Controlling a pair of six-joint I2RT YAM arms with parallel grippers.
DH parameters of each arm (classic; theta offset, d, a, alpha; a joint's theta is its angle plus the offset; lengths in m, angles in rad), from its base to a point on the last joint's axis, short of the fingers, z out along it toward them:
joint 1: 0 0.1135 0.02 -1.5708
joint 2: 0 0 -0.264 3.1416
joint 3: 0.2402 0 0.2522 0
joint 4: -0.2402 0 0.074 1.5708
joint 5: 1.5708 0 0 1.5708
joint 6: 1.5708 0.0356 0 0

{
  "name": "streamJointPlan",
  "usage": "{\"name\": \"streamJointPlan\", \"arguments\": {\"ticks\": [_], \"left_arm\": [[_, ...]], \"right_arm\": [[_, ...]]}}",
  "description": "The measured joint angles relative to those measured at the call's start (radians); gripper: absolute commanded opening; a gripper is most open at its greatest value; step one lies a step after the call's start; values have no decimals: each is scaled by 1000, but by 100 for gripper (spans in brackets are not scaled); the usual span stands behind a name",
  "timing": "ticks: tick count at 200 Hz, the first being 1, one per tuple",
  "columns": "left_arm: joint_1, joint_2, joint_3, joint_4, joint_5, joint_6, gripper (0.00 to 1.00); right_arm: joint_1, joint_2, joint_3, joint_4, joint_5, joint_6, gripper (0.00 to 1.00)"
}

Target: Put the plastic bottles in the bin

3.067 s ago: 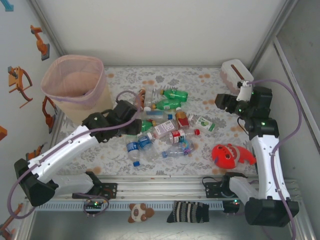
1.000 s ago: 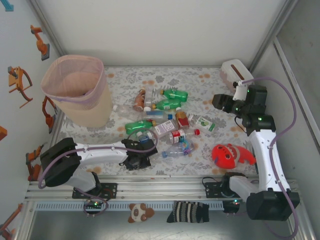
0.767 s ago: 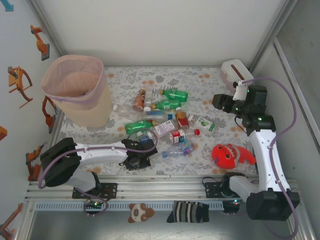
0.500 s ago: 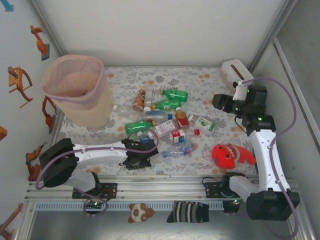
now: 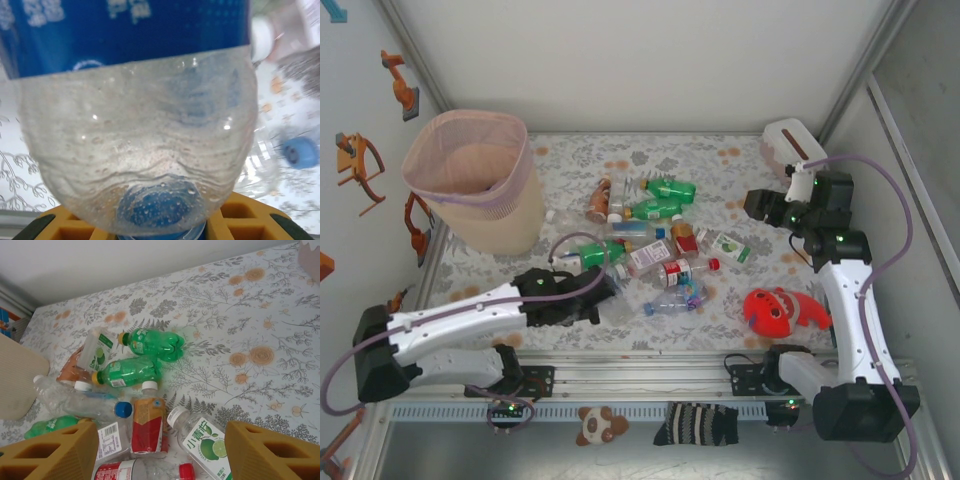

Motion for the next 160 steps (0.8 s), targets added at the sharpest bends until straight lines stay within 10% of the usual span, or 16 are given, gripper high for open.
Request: {"name": "streamJointPlan", "arguments": {"ticks": [96,160], "left_arm": [[153,-169,256,1,-102,455,3],[440,-26,563,15,-13,806,2]], "right_arm": [[1,-16,0,-14,18,0,67],[1,-16,9,-34,19,0,67]]}}
